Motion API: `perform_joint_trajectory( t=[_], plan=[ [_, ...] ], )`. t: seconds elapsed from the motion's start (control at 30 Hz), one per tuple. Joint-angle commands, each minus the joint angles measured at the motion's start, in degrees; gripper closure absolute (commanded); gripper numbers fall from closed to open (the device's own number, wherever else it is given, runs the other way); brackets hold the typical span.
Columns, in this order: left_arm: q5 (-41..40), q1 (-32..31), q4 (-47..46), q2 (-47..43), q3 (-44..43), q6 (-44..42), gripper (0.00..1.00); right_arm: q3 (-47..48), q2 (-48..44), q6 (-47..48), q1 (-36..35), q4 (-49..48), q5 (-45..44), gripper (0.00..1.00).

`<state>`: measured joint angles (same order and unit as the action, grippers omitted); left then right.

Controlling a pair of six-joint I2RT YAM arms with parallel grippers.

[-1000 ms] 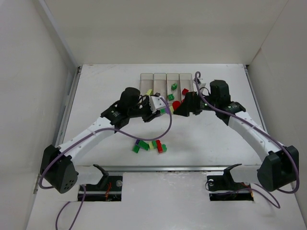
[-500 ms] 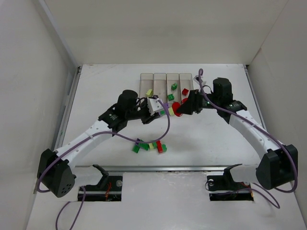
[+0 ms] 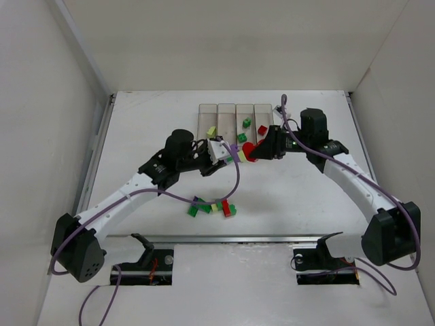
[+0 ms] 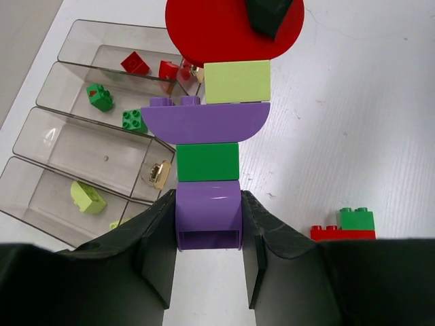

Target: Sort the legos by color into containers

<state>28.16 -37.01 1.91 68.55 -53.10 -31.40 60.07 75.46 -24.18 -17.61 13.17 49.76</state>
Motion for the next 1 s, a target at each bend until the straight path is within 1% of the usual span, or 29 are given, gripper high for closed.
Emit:
perform_joint_trajectory(
  t=[0.0,0.07,0.13,0.2,0.27,0.3,0.43,0.53,0.6,0.67,0.73,0.87,0.9,0.97],
  plan=[
    [-0.29,-0.08,-0.25,-3.51,3.25,1.43,1.00,2.50,-1.55,4.58,0.99,1.32,-3.33,1.00],
    [-1.79,-0.08,-0.24,-5.09,5.19,1.43,1.00,1.98,-2.07,5.90,1.61,4.48,-5.98,1.00],
    [-3.64,-0.08,-0.76,-5.79,7.39,2.13,1.00,1.37,-2.69,5.90,3.62,5.02,-7.39,1.00],
    [-3.64,-0.08,-0.25,-5.80,7.40,3.01,1.00,1.36,-2.69,4.77,4.68,5.02,-9.14,1.00],
    [-3.64,-0.08,0.98,-5.28,7.40,3.01,1.00,1.36,-2.69,4.06,6.44,5.02,-9.68,1.00],
    [-3.64,-0.08,0.99,-5.27,7.40,3.53,1.00,1.36,-1.99,3.45,6.97,4.50,-8.55,1.00],
    [-4.16,-0.08,0.46,-5.27,7.40,3.54,1.00,3.55,-0.05,3.44,6.97,3.88,-7.48,1.00],
    [-4.69,-0.08,0.46,-5.27,7.93,4.06,1.00,4.17,0.74,3.44,6.97,4.50,-9.67,1.00],
    [-5.30,-0.08,0.46,-5.27,8.45,4.59,1.00,4.70,0.74,3.44,6.97,5.11,-12.91,1.00],
    [-5.83,-0.08,0.46,-5.80,8.98,4.59,1.00,6.01,1.79,2.92,6.97,5.73,-12.93,1.00],
    [-7.15,-0.08,1.16,-4.49,9.59,4.59,1.00,6.02,2.40,2.92,6.97,5.73,-9.95,1.00],
    [-11.45,-0.08,3.62,-0.36,12.05,-1.46,1.00,6.02,2.41,2.92,6.97,5.73,-9.42,1.00],
    [-13.64,-0.08,3.62,0.26,12.67,-4.78,1.00,5.41,2.41,2.39,6.97,5.73,-9.94,1.00],
    [-15.41,-0.08,4.85,0.79,13.72,-7.61,1.00,4.71,1.71,1.87,6.97,4.94,-9.94,1.00]
  ],
)
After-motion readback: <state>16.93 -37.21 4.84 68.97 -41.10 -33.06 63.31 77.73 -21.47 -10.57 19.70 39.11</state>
